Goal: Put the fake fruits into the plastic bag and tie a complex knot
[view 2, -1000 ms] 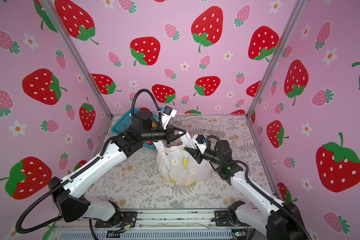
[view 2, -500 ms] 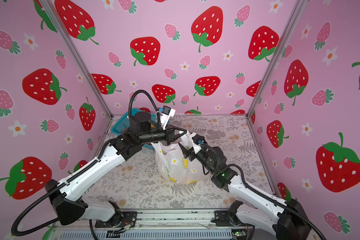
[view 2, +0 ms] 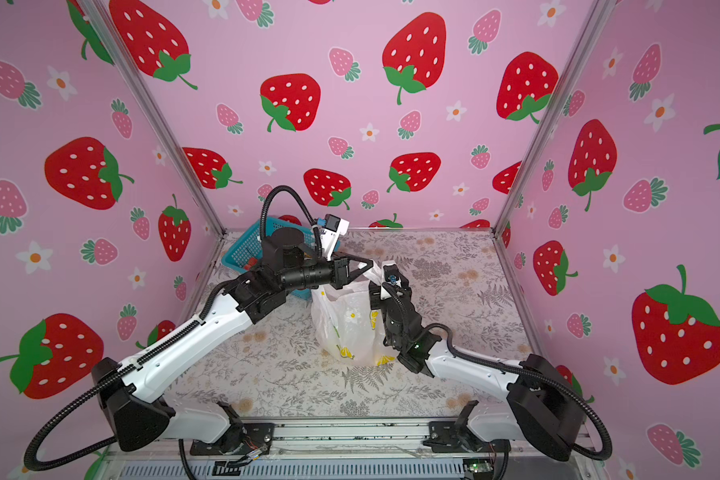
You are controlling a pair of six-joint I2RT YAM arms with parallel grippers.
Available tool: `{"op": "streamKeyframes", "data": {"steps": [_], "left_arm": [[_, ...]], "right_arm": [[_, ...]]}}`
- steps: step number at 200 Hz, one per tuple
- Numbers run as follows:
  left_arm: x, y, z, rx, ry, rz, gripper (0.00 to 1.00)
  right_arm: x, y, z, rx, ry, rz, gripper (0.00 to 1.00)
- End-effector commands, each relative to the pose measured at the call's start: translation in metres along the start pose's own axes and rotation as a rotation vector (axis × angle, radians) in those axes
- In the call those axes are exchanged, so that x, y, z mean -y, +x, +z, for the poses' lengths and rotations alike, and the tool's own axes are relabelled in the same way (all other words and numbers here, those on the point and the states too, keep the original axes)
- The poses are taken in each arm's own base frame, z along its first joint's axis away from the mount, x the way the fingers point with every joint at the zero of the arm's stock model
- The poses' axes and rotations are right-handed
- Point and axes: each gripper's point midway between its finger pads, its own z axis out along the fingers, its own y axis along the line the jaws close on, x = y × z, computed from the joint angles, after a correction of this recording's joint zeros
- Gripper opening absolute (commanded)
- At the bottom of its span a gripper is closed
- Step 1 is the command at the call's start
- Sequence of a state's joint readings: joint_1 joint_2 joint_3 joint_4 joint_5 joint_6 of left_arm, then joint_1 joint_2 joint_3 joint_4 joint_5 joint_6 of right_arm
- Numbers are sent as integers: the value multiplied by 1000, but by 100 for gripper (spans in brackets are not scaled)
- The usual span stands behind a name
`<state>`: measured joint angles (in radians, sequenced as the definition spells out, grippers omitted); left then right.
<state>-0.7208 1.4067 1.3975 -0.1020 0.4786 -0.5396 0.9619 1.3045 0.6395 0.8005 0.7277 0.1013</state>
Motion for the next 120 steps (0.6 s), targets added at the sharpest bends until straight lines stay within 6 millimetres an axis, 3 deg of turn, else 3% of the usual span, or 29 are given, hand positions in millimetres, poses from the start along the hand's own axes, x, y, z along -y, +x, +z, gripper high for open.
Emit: {"op": "streamKeyframes", "data": {"steps": [1, 28, 56, 91, 104, 120], "left_arm": [[22, -22, -15, 81, 45, 37, 0], [18, -23, -15, 82, 28, 39, 0], [12, -23, -14, 82, 14, 37, 0], [5, -23, -12, 77, -9, 39, 0], [3, -22, -11, 71, -13, 40, 0], [2, -21, -11, 65, -14, 41, 0]], "right_arm": [[19, 33, -5, -64, 83, 22, 52], [20, 59, -13, -127, 57, 12, 47], [20, 68, -20, -147, 23, 3, 47], [5, 53, -24, -109, -104, -33, 46], [-4, 43, -25, -96, -182, -55, 51], [-15, 30, -26, -84, -286, -81, 67]]}}
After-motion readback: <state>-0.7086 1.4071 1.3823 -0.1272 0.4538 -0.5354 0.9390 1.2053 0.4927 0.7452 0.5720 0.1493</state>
